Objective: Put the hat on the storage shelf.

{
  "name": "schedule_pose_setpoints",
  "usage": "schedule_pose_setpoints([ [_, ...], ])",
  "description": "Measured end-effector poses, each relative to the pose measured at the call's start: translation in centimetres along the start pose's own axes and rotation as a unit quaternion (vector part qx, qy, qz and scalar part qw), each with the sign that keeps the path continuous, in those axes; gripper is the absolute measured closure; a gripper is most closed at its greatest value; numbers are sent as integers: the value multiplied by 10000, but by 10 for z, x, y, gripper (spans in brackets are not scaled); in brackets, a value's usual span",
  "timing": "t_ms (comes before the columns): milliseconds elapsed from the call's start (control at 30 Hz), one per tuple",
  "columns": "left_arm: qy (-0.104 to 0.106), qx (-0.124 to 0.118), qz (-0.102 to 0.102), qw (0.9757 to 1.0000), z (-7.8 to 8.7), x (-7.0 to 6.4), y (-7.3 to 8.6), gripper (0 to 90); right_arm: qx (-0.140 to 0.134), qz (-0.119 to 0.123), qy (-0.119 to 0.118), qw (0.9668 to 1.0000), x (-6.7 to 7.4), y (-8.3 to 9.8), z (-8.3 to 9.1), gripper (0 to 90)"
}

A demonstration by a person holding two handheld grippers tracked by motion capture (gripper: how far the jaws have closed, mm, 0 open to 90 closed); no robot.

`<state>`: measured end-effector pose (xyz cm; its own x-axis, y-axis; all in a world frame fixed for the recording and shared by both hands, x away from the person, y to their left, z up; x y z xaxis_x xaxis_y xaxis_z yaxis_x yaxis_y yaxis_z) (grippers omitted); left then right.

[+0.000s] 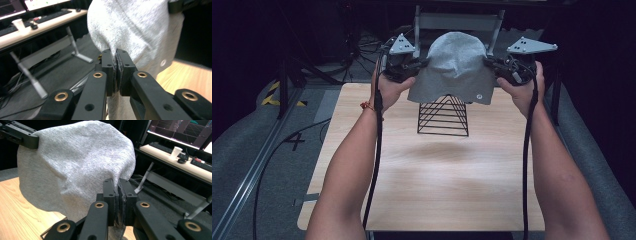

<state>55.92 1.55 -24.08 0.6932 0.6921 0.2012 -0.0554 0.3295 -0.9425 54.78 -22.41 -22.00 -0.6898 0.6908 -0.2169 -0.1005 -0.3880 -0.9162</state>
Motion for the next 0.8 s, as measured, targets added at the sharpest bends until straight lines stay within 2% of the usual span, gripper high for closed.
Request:
schedule_pose_setpoints([
  [33, 43, 46, -66, 10000, 1, -3, 1, 858, -1, 35, -18, 10000, 1, -1, 2, 853],
  [100, -31, 173, -306, 9994, 0, -7, 7, 858, 1, 87, -55, 9999, 5, 0, 4, 853],
  [167, -79, 242, -369, 9990, -2, -8, 13, 858, 31, 116, -85, 9999, 7, 4, 4, 853],
  [233, -96, 392, -347, 9986, -7, -8, 24, 858, 89, 101, -108, 9999, 9, 11, 1, 852],
  [333, -64, 336, -281, 9990, -10, -10, 32, 857, 107, -9, -165, 9998, 11, 21, -3, 852],
  [400, -122, 452, -329, 9984, -13, -11, 38, 857, 90, -50, -185, 9998, 11, 27, -4, 852],
  [667, -51, 683, -196, 9975, -29, -14, 67, 855, 283, -138, -323, 9990, 13, 57, -15, 850],
  [800, 5, 827, -235, 9963, -35, -17, 82, 854, 400, -187, -362, 9984, 15, 72, -22, 849],
])
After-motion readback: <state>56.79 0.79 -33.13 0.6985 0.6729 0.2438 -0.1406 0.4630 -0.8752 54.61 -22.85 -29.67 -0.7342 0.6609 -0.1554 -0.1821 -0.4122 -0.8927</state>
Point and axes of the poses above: each handheld gripper's, and its own axes: z roughly backward along the jaws, y roughly out of its underside, x roughly to its left, the point moved 7 cm from there along -z, roughly forward along the jaws, and after that the axes turned 8 degrees about -y, right-handed, at the moved point
